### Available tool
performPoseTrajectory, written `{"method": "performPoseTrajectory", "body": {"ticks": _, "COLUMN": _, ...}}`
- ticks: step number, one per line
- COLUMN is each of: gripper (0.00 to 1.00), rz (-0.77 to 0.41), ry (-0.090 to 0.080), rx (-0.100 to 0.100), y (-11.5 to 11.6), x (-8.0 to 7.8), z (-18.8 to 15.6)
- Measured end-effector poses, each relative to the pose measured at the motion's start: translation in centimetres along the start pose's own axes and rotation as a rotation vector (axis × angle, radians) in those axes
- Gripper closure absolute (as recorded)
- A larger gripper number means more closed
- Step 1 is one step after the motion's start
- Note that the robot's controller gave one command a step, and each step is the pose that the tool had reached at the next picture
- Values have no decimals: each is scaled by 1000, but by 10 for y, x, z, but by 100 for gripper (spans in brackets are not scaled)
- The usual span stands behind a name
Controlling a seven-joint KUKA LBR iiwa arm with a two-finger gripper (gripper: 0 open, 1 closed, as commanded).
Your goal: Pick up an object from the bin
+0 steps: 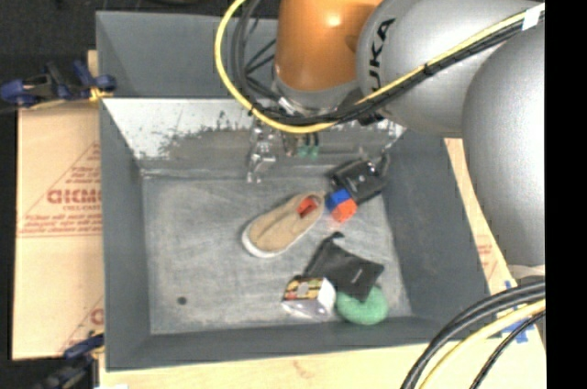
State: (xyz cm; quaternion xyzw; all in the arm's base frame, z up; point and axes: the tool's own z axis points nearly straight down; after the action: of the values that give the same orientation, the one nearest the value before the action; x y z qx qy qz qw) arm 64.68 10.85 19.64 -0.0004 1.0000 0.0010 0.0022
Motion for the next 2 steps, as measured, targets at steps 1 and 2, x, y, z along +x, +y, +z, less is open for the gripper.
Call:
{"method": "performPoseTrajectory", "body": {"ticks": 1, "gripper": 100, "rz": 1, "ry": 0, "rx": 0, "y": 0, "x": 0, "z": 0}}
{"method": "performPoseTrajectory", "body": {"ticks": 2, "gripper": 0, "rz": -16, "ry": 0, "rx": 2, "y": -16, "x": 12, "z": 43}}
